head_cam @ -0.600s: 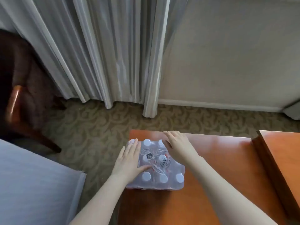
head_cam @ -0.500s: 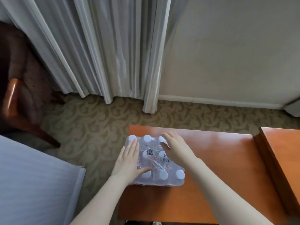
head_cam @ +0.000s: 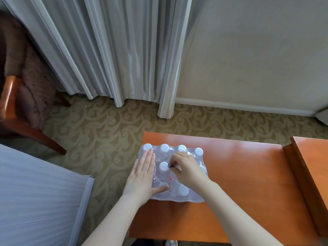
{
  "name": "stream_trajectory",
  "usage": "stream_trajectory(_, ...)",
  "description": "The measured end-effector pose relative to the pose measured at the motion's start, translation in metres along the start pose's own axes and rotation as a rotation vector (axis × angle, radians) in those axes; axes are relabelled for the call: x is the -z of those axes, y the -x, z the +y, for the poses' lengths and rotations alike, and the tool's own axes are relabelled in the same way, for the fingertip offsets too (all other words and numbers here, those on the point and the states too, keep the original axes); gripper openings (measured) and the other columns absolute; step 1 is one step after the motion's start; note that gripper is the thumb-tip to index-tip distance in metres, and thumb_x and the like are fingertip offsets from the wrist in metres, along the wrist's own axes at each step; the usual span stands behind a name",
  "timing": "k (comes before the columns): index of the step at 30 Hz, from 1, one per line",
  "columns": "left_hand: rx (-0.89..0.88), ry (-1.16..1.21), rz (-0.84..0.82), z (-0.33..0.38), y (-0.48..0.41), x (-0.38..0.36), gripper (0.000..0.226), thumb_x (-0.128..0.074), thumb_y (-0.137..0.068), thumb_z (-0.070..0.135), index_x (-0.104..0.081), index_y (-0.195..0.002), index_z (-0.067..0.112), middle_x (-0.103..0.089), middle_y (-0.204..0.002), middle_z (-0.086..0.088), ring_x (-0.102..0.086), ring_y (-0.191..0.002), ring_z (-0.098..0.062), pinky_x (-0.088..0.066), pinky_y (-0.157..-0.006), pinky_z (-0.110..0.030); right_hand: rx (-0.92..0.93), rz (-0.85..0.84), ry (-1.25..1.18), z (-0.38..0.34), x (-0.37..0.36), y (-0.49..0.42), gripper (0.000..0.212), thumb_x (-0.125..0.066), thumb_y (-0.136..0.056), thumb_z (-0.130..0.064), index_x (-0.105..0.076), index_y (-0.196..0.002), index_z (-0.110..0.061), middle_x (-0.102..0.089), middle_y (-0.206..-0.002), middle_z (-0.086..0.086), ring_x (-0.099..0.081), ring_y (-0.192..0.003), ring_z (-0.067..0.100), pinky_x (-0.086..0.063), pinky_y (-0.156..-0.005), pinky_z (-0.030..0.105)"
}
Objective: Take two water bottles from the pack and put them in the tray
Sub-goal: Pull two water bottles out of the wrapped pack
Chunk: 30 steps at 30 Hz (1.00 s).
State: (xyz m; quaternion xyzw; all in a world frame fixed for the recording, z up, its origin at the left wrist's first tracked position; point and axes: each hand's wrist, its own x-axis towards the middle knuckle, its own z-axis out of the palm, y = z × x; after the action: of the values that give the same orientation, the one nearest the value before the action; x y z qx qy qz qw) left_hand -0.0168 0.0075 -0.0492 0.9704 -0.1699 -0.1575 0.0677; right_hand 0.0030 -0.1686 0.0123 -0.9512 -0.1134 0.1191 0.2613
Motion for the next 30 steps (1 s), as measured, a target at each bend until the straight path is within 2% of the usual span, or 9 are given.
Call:
stream_trajectory(3,-0.007,-0.007,-0.007,0.000,0.001,0.002,0.111,-0.013,-0.067,0.087,0.036,-0.135,0.013,0.039,-0.150,0.000,0.035,-0.139,-0.019,0.005,-0.121,-0.040,-0.005,0.025,-0.113,0.006,0.019,0.021,0.007,-0.063,-0.082,-0.005,-0.062,-0.080,-0.011,-0.068,-0.082,0.000,-0.055,-0.076,0.008,-0.038,-0.067,0.010)
stream_trajectory(5,-0.011,-0.018,-0.016,0.001,0.001,0.004,0.111,-0.010,-0.067,0.087,0.038,-0.134,0.013,0.041,-0.149,-0.001,0.036,-0.138,-0.021,0.006,-0.121,-0.040,-0.002,0.062,-0.145,0.015,0.030,0.039,0.014,-0.066,-0.080,-0.004,-0.059,-0.074,-0.016,-0.063,-0.073,-0.011,-0.052,-0.070,0.002,-0.038,-0.066,0.006)
stream_trajectory(8,-0.011,-0.038,-0.024,0.001,0.002,0.005,0.112,-0.006,-0.064,0.087,0.038,-0.134,0.011,0.042,-0.149,-0.002,0.036,-0.138,-0.022,0.008,-0.120,-0.040,-0.010,0.090,-0.048,0.036,0.039,0.068,0.017,-0.066,-0.079,-0.005,-0.057,-0.073,-0.018,-0.056,-0.071,-0.018,-0.051,-0.070,0.010,-0.036,-0.066,0.014)
stream_trajectory(11,-0.008,-0.025,-0.027,0.001,0.002,0.005,0.114,-0.006,-0.063,0.087,0.036,-0.137,0.012,0.042,-0.149,-0.001,0.038,-0.137,-0.020,0.010,-0.118,-0.038,0.085,0.075,0.096,0.054,0.038,0.092,0.019,-0.065,-0.077,0.001,-0.055,-0.071,-0.014,-0.060,-0.069,-0.006,-0.049,-0.069,0.016,-0.038,-0.065,0.023)
stream_trajectory(15,-0.007,-0.019,-0.029,0.000,0.001,0.005,0.115,-0.002,-0.060,0.088,0.034,-0.138,0.012,0.041,-0.149,0.000,0.038,-0.136,-0.019,0.011,-0.117,-0.037,0.203,0.028,0.272,0.068,0.022,0.115,0.024,-0.075,-0.071,0.004,-0.059,-0.070,-0.014,-0.070,-0.079,-0.004,-0.068,-0.085,0.016,-0.052,-0.064,0.028)
stream_trajectory(19,-0.006,-0.010,-0.027,0.001,0.001,0.004,0.113,-0.001,-0.059,0.089,0.037,-0.136,0.014,0.042,-0.148,0.001,0.039,-0.136,-0.019,0.012,-0.116,-0.036,0.202,0.143,0.137,0.072,0.003,0.129,0.011,-0.052,-0.087,-0.005,-0.054,-0.082,-0.015,-0.072,-0.085,-0.002,-0.066,-0.103,0.016,-0.057,-0.076,0.029)
stream_trajectory(23,-0.005,-0.006,-0.029,0.000,0.001,0.004,0.113,-0.004,-0.061,0.089,0.038,-0.136,0.014,0.043,-0.148,0.001,0.039,-0.136,-0.018,0.012,-0.116,-0.037,0.105,0.221,-0.042,0.069,-0.014,0.138,0.010,-0.052,-0.088,-0.012,-0.062,-0.091,-0.011,-0.068,-0.104,-0.004,-0.056,-0.119,0.010,-0.046,-0.095,0.020)
stream_trajectory(28,-0.008,-0.026,-0.015,0.001,0.001,0.005,0.113,-0.008,-0.066,0.087,0.033,-0.139,0.012,0.041,-0.150,-0.001,0.038,-0.137,-0.020,0.010,-0.117,-0.038,-0.452,0.687,-0.455,0.051,-0.014,0.117,0.021,-0.060,-0.088,-0.005,-0.058,-0.092,-0.026,-0.069,-0.079,-0.007,-0.067,-0.079,0.013,-0.046,-0.070,0.011)
stream_trajectory(30,-0.017,-0.017,-0.011,0.001,0.002,0.005,0.113,-0.010,-0.067,0.086,0.030,-0.141,0.011,0.040,-0.150,-0.001,0.038,-0.137,-0.020,0.011,-0.117,-0.038,-0.440,0.791,-0.369,0.038,-0.006,0.095,0.015,-0.059,-0.088,-0.003,-0.059,-0.095,-0.016,-0.066,-0.084,0.003,-0.064,-0.081,0.024,-0.044,-0.072,0.017)
